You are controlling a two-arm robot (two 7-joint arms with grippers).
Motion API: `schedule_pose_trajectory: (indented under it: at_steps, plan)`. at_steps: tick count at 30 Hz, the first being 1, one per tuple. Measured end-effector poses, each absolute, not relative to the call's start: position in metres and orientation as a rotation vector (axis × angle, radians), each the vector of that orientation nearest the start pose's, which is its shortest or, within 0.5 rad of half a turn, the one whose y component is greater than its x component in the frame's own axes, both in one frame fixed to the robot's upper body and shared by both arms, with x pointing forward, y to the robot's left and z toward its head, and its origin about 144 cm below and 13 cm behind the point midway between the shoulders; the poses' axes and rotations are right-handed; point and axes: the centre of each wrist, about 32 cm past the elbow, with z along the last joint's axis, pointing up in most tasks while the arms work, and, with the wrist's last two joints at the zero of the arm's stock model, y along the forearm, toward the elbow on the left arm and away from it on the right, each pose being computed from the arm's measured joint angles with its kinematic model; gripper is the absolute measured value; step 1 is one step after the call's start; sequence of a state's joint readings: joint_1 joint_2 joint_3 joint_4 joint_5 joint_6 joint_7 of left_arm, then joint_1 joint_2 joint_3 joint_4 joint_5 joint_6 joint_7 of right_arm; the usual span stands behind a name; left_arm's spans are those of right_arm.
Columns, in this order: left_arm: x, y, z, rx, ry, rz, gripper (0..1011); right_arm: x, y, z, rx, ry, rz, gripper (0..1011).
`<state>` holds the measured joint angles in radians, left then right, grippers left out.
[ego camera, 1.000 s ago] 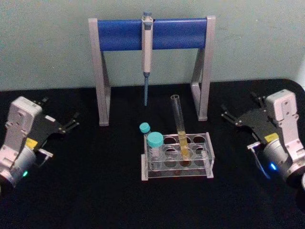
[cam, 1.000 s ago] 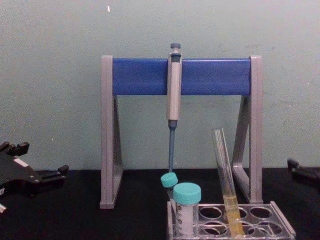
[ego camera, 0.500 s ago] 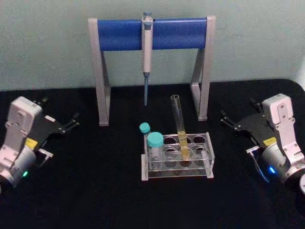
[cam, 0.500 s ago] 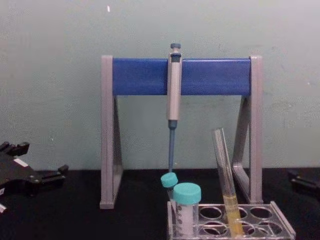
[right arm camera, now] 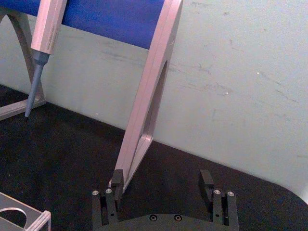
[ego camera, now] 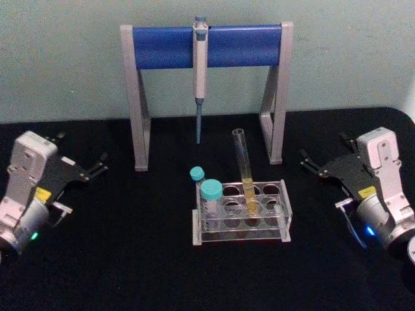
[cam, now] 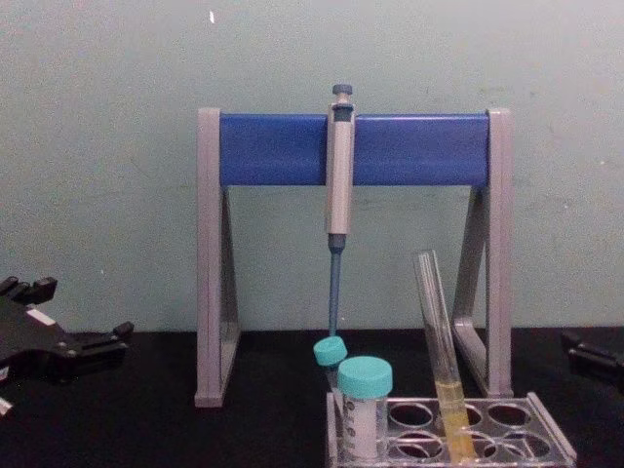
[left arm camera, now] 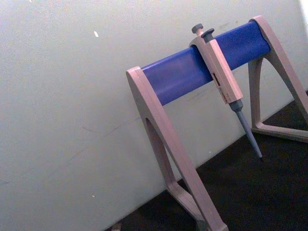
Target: Pick up the test tube from the test tube rack, shake it, then place it back into the test tube rack.
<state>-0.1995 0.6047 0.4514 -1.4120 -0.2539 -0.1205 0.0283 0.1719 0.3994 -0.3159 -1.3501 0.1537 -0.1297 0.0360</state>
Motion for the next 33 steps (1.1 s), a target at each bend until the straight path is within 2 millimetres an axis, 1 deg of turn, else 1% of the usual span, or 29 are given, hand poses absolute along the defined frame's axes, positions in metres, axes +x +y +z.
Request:
schedule_pose_trajectory:
  at_steps: [33]
  plan:
    - [0.4886, 0.3097, 1.1398, 0.305, -0.285, 1.248, 1001, 0.4940, -0.2790, 1.1219, -0.216, -0.212, -1.288, 1000]
